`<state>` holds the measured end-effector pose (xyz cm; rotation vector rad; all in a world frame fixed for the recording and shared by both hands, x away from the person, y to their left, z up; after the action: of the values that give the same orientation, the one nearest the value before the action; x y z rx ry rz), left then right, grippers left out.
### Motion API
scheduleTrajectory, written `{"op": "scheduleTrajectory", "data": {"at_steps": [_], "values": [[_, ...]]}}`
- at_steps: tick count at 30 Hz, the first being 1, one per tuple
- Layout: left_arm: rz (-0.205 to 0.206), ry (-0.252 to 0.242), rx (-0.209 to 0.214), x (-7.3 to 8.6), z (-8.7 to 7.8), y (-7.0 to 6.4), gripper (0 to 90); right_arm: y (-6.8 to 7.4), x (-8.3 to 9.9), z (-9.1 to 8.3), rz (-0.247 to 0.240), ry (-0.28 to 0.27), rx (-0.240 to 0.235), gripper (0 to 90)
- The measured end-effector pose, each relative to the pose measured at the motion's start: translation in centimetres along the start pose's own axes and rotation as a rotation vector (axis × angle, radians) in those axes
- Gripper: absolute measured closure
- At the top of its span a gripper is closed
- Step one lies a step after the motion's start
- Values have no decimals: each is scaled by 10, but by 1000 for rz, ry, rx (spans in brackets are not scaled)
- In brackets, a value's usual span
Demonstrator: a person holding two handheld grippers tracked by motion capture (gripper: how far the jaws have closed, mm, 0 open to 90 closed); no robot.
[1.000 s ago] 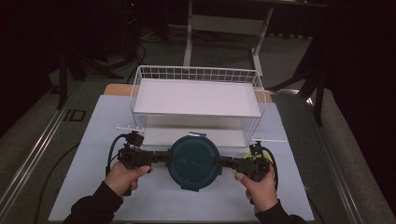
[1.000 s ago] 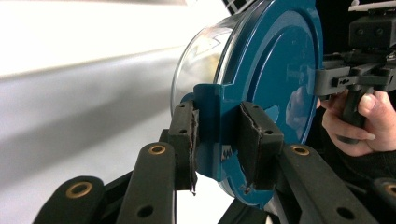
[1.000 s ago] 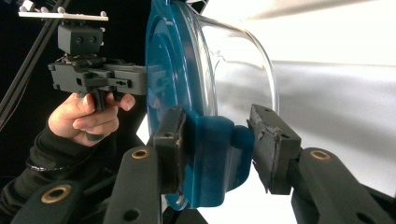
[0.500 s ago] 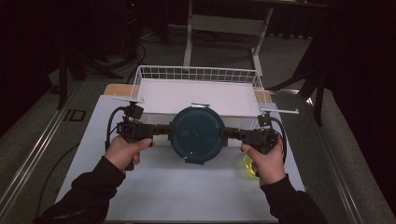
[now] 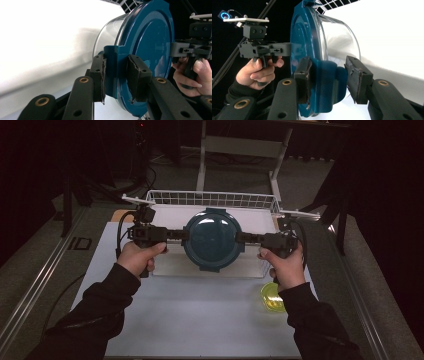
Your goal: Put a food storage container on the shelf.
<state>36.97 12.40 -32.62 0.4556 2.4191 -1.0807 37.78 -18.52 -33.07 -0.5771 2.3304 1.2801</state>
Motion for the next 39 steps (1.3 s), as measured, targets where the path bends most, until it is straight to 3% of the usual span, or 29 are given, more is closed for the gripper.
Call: {"op": "scheduleTrajectory", "data": {"at_steps": [7,15,18,26,29,30,31,32,34,36,39], "values": [[-17,-8,-24,-22,5,5,676,-11,-24,0,38,2,-6,575],[-55,-34,-9,-35,9,10,678,-21,-38,1,76,-2,-18,573],[-67,-58,-21,-41,13,13,678,-31,-43,2,120,1,-31,561],[-57,-90,-25,-44,23,20,655,-51,-46,9,187,27,-42,509],[-42,-90,-19,-43,25,20,625,-52,-46,8,176,23,-39,505],[-42,-90,-19,-43,25,20,625,-51,-47,7,161,23,-16,505],[-4,-118,-10,-42,24,18,585,-45,-48,5,116,26,51,488],[-4,-118,-10,-42,24,18,584,-45,-48,5,116,26,51,488],[6,-143,0,-41,20,17,564,-40,-49,4,83,31,106,471],[36,-153,-27,-39,16,14,552,-32,-49,-1,42,20,169,463],[84,-158,-39,-31,13,8,542,-27,-47,-6,20,0,193,465]]}}
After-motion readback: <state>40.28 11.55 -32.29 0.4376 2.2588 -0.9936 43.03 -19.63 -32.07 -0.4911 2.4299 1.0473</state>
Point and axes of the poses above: each handheld gripper's, and its own axes: z roughly forward along the jaws, x roughly out of its underside, y roughly to its left, the point moved 3 cm from there along z, roughly forward along the jaws, and after that the axes turned 12 degrees about y, right-handed, at the moved point
